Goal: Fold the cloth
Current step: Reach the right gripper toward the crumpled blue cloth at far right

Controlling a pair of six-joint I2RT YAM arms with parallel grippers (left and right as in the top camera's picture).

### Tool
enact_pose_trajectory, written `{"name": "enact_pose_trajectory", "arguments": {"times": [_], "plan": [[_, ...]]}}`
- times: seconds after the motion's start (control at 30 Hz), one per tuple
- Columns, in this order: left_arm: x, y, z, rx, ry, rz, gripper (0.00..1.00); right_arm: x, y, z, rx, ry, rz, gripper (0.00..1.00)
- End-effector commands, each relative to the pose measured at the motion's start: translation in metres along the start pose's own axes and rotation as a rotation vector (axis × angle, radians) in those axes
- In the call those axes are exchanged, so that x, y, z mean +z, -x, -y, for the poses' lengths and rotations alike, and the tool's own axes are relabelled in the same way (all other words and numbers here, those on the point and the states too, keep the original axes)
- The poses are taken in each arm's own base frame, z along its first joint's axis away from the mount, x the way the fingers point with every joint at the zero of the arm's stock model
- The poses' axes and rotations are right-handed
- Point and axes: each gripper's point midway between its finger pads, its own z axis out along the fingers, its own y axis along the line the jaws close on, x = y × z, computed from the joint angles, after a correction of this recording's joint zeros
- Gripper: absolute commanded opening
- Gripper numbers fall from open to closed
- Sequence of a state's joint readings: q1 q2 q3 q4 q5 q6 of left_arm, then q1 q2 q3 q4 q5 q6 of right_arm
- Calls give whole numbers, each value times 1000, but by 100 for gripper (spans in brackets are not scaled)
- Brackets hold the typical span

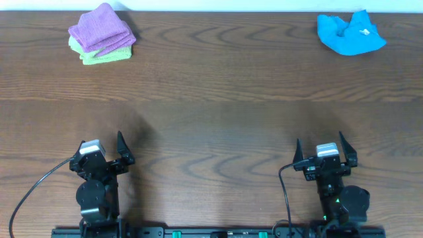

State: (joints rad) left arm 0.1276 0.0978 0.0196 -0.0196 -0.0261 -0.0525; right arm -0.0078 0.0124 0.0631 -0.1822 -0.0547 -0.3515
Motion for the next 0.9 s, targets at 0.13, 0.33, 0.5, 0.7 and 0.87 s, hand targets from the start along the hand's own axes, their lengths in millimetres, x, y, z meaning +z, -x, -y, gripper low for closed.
{"name": "enact_pose_trajectory", "arguments": {"times": [0.13,0.33,0.5,0.7,0.87], "plan": [[0,-18,-4,1,18,-59,95,1,-3,-1,-1,-1,-5,99],[0,-18,-4,1,18,-60,95,1,-3,-1,-1,-1,-5,99],[0,-18,-4,1,18,-60,95,1,-3,-1,-1,-1,-5,99],[0,-18,-4,1,18,-60,95,1,-3,-1,-1,-1,-5,99],[0,-18,-4,1,18,-60,95,0,7,3,-4,-16,37,99]]}}
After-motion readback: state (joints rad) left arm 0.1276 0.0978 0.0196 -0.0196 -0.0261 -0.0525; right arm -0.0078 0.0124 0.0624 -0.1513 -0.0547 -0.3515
